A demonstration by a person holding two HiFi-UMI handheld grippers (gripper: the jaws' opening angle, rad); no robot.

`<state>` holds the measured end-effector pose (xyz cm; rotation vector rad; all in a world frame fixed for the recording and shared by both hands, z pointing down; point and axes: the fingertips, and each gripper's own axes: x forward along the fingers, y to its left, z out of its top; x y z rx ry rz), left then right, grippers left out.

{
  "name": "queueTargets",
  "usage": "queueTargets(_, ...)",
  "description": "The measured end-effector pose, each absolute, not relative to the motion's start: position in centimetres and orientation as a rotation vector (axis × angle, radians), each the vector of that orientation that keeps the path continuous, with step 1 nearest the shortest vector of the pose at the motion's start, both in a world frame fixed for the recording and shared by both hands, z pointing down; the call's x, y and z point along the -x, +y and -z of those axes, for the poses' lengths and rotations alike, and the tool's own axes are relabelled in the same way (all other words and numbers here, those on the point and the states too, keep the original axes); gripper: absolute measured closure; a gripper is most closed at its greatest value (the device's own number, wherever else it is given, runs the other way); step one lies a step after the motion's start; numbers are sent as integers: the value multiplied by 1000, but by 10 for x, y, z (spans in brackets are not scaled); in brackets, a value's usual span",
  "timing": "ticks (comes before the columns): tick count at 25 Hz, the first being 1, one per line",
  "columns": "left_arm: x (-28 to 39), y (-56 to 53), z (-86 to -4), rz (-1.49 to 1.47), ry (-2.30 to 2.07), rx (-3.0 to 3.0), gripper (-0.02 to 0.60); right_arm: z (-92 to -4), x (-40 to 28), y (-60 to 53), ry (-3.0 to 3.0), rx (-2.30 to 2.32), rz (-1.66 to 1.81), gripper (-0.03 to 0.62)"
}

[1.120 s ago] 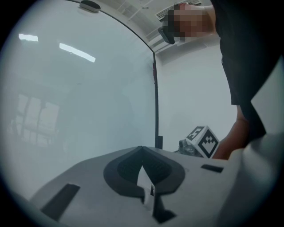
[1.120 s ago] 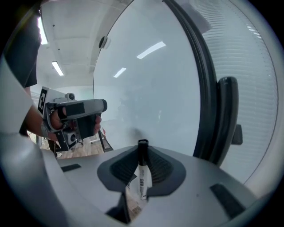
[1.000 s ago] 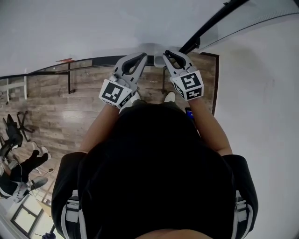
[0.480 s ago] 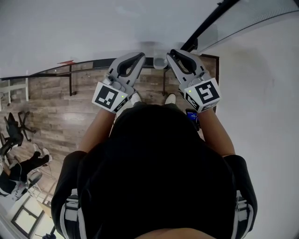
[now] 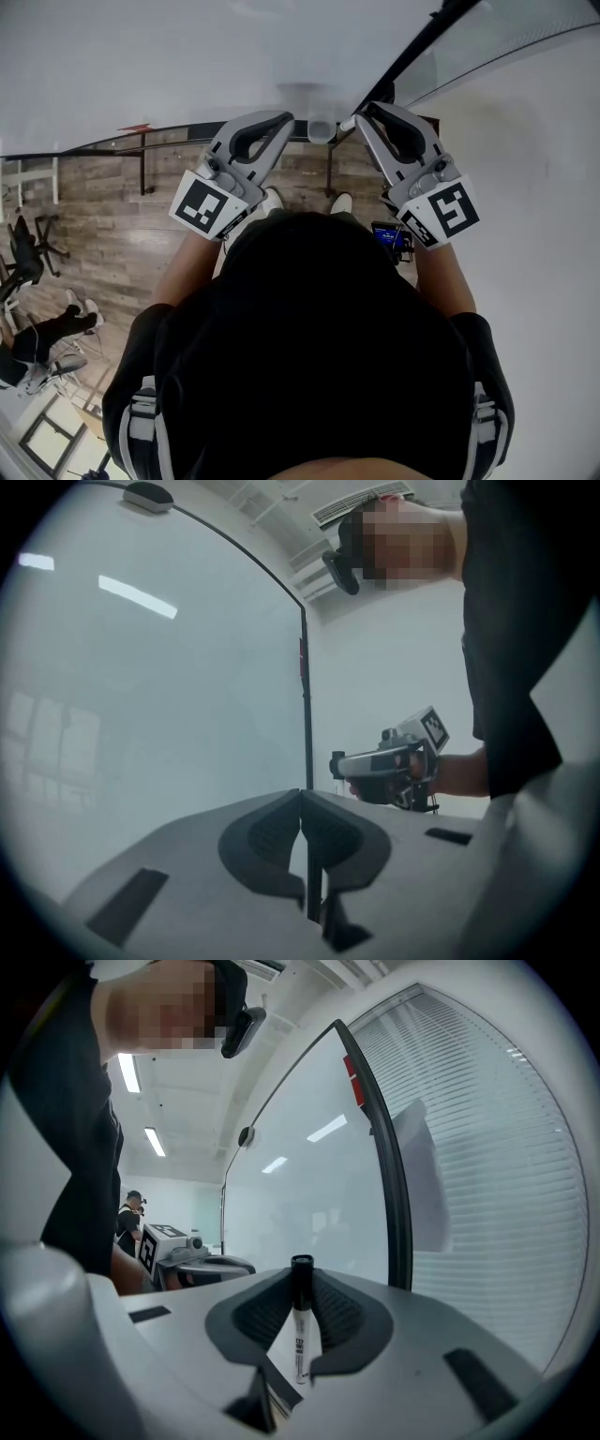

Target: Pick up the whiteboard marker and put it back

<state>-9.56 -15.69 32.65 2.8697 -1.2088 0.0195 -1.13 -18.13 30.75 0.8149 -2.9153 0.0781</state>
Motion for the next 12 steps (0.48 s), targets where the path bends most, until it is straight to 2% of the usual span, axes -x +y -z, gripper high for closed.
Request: queueTargets(12, 92, -149, -333, -51, -1243, -2907, 577, -331, 8, -161, -2896, -789, -105, 534)
